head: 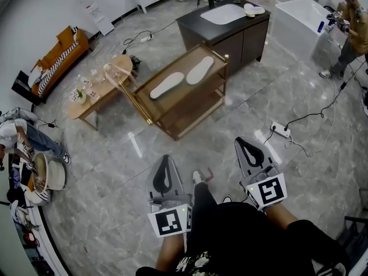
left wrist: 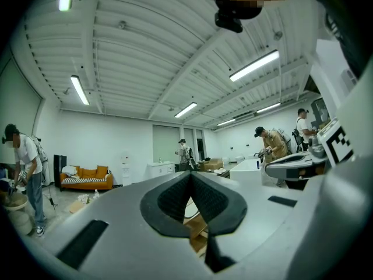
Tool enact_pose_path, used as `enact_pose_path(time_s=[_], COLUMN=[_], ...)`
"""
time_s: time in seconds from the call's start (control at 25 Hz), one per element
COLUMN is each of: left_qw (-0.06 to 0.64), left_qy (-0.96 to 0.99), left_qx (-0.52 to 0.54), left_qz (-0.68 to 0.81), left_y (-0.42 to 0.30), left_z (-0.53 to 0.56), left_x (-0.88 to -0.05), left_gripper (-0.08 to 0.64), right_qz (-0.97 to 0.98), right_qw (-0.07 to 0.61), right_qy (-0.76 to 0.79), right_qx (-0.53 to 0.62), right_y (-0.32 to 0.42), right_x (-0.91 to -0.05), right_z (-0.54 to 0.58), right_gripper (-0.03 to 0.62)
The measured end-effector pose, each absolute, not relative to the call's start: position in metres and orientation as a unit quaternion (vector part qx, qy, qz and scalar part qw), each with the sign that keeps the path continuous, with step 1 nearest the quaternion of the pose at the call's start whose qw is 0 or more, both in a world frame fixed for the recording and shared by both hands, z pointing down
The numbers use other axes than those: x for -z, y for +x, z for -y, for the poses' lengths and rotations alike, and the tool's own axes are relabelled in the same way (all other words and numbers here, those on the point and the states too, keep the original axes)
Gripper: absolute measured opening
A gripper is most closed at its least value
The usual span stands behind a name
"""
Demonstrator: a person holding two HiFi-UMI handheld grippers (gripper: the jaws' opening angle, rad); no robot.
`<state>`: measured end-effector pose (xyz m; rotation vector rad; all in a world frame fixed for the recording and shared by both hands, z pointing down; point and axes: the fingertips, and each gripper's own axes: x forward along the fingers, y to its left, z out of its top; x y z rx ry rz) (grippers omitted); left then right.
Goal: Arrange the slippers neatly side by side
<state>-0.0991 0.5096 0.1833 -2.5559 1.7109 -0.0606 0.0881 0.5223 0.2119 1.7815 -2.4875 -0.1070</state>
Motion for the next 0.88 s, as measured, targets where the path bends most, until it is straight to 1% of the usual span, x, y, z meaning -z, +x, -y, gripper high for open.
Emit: enact_pose_path(time_s=[0.88], left_qw=[0.036], left_qy=[-0.856], left_qx=[0.021], left_qz=[-0.515], left_y=[-0.098], left_z=[-0.399], left_x=[-0.173], left_gripper=[0.000], right_qz=[0.790], right_qw=[0.041], right_qy=[0.610], right_qx=[0.034], right_y=[0.078], right_x=[-0.203], right_z=[-0.427], right_gripper=[-0.002])
